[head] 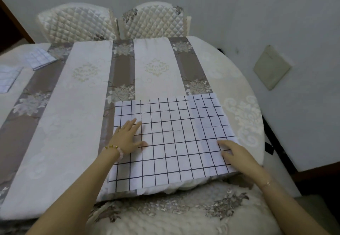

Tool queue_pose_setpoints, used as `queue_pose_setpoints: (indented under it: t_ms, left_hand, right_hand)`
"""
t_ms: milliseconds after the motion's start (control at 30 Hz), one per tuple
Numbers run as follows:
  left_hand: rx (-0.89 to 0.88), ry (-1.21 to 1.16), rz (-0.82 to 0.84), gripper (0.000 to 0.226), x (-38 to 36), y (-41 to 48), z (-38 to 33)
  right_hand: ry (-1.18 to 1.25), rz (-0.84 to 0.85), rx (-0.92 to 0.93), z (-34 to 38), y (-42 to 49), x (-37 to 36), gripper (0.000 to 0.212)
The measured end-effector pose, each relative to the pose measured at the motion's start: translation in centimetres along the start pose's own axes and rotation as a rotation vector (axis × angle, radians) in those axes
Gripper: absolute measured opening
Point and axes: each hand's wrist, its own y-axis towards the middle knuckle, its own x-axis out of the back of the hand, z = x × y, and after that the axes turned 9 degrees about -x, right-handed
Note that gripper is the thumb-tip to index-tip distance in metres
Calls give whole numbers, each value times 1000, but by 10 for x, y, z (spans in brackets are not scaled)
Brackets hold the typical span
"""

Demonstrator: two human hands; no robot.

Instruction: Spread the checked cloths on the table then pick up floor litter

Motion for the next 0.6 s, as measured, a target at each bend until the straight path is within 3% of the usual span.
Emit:
queue_pose_setpoints:
  t_ms: [167,300,467,600]
  left_hand:
    - [99,-447,-312,39,16,-53,-31]
    - [247,-752,-562,14,17,-133,-46]
    - [446,-887,-938,17,-23,-257,-74]
    - [721,-1077,-1200,20,-103,-344,-111]
  right_hand:
    - [312,-40,-4,37,-29,-4,14]
    - [393,85,75,78,-56,-19,18]
    - [430,260,233,131,-103,-50,20]
    - [327,451,442,163,-165,-86,18]
